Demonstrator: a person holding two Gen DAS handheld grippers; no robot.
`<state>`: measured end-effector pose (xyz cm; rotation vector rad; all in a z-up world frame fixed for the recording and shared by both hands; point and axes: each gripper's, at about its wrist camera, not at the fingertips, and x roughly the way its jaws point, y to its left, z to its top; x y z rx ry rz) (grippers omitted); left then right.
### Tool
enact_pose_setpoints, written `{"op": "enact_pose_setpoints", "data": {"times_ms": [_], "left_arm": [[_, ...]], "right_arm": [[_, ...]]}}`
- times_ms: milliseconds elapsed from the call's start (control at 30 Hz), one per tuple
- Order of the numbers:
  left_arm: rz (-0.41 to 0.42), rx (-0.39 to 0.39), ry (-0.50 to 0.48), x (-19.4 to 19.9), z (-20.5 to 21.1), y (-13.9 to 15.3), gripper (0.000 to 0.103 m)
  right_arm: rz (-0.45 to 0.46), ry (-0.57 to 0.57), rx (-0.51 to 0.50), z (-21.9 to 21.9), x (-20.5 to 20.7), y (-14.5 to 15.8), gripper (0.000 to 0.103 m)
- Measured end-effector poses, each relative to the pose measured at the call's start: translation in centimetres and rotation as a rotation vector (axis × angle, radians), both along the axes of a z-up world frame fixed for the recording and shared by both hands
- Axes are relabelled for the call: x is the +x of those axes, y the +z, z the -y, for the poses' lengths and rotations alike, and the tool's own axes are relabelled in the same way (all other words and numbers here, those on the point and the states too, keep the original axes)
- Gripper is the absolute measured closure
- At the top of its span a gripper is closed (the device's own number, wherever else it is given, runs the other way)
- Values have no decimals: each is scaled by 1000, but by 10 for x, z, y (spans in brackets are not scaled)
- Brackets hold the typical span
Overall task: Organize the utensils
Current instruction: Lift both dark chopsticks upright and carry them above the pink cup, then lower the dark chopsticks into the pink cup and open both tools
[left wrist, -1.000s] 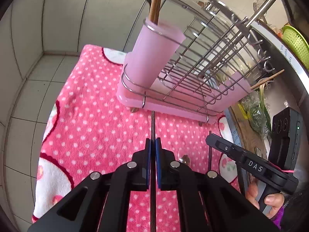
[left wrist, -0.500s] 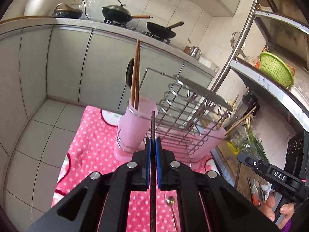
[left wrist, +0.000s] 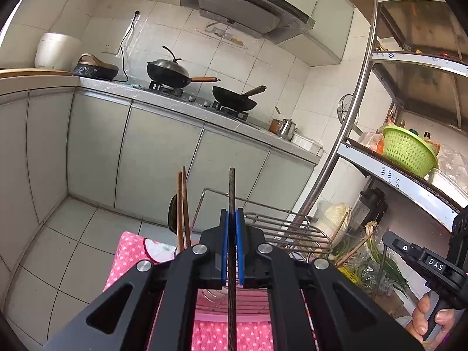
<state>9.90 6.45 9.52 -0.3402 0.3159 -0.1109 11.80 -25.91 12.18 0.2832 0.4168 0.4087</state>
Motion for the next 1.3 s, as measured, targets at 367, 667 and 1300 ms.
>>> {"op": "enact_pose_setpoints", "data": {"times_ms": [367, 667, 1300], "left_arm": [[47, -5, 17, 3, -3, 15, 99], [61, -4, 19, -2, -2, 16, 99], [135, 8, 95, 42, -7, 1, 99]], "right_arm": [[51, -6, -12, -7, 8, 15, 99], [62, 0, -15, -14, 4, 13, 99], [242, -92, -47, -6, 38, 15, 99]]}}
